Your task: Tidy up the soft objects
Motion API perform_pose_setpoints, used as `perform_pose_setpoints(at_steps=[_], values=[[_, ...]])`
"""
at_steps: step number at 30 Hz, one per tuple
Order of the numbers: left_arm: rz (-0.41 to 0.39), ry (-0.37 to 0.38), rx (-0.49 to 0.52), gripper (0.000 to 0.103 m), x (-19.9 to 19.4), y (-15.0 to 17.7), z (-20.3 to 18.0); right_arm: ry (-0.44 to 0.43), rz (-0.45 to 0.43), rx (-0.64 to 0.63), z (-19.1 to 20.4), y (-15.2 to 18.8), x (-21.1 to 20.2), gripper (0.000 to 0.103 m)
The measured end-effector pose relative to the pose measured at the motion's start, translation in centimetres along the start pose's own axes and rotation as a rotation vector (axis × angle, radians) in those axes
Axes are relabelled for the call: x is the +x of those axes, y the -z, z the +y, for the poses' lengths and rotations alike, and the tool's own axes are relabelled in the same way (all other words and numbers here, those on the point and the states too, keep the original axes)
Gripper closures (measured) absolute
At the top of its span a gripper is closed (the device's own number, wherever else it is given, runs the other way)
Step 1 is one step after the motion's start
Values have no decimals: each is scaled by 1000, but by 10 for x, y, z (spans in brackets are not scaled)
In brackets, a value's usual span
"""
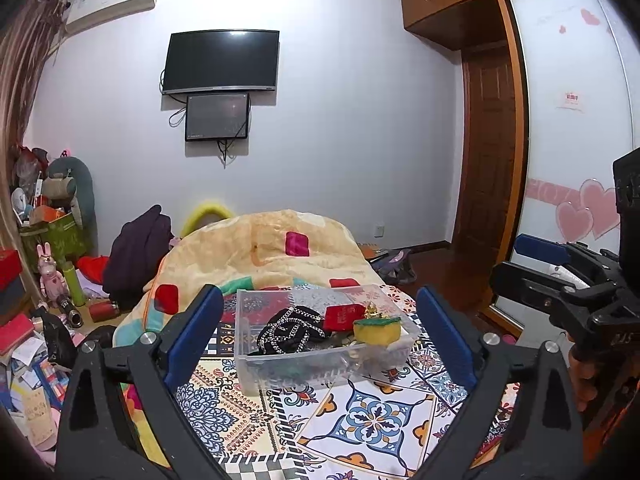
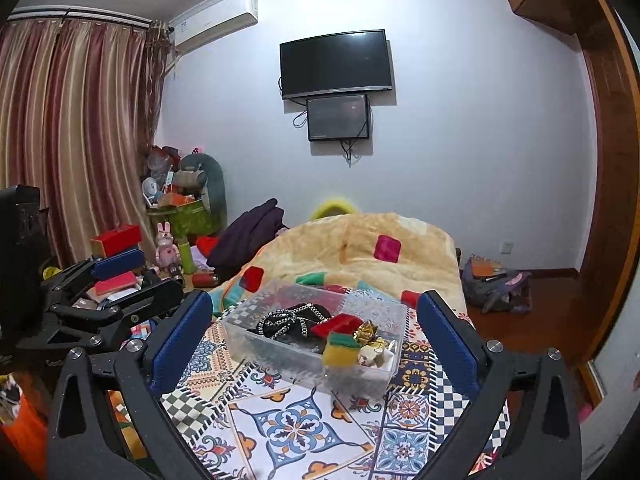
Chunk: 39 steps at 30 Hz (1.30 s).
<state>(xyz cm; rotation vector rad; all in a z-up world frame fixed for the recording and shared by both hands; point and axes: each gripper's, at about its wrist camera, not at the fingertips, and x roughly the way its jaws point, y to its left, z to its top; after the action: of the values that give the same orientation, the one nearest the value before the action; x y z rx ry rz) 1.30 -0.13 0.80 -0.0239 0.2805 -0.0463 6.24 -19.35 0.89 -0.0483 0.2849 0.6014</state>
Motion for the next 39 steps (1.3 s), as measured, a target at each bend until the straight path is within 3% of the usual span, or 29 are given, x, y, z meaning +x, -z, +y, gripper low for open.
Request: perform_pose_setpoints(at_steps=[39], values=[[7,-6,-3,2,0,3,2,-6,0,10,-1,2,-7,1]])
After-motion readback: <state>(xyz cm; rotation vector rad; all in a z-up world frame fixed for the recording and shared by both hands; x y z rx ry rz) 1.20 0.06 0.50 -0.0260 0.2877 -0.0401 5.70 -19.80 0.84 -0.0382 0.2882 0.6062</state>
